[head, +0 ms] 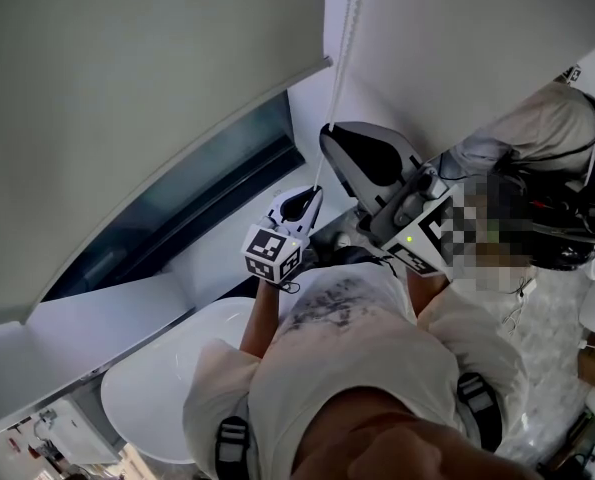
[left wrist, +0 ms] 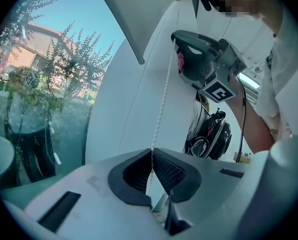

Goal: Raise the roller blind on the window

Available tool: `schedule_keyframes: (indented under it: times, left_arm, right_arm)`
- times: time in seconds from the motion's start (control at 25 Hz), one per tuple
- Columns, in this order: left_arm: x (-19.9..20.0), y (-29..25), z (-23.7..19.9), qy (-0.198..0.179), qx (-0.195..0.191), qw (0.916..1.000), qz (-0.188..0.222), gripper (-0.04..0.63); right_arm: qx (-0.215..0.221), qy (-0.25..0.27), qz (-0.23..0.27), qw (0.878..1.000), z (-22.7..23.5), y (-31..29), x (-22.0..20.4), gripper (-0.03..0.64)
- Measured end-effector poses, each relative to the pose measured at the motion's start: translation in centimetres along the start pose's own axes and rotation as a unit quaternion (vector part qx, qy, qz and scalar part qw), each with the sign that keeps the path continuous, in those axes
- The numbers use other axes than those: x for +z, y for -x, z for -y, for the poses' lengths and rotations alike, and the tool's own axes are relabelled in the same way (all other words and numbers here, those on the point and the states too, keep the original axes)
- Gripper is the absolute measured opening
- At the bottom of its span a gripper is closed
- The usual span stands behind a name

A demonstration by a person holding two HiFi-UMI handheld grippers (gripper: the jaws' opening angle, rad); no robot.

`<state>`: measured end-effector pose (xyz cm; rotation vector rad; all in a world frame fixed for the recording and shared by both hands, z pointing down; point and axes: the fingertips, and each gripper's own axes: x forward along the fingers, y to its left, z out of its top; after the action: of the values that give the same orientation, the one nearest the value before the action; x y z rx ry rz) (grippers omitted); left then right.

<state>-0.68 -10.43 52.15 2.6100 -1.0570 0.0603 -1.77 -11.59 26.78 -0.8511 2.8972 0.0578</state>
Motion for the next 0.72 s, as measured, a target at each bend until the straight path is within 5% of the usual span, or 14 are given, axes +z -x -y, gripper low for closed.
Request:
schedule_keyframes:
  times: [0.72]
  left_arm:
    - [-5.8,-1.3,-1.1,0.028,0.009,0.9980,-0.055,0.013]
  right_arm:
    - [-0.020,-0.028,-0.046,0.998,0.8,1.0,-5.8,0.063]
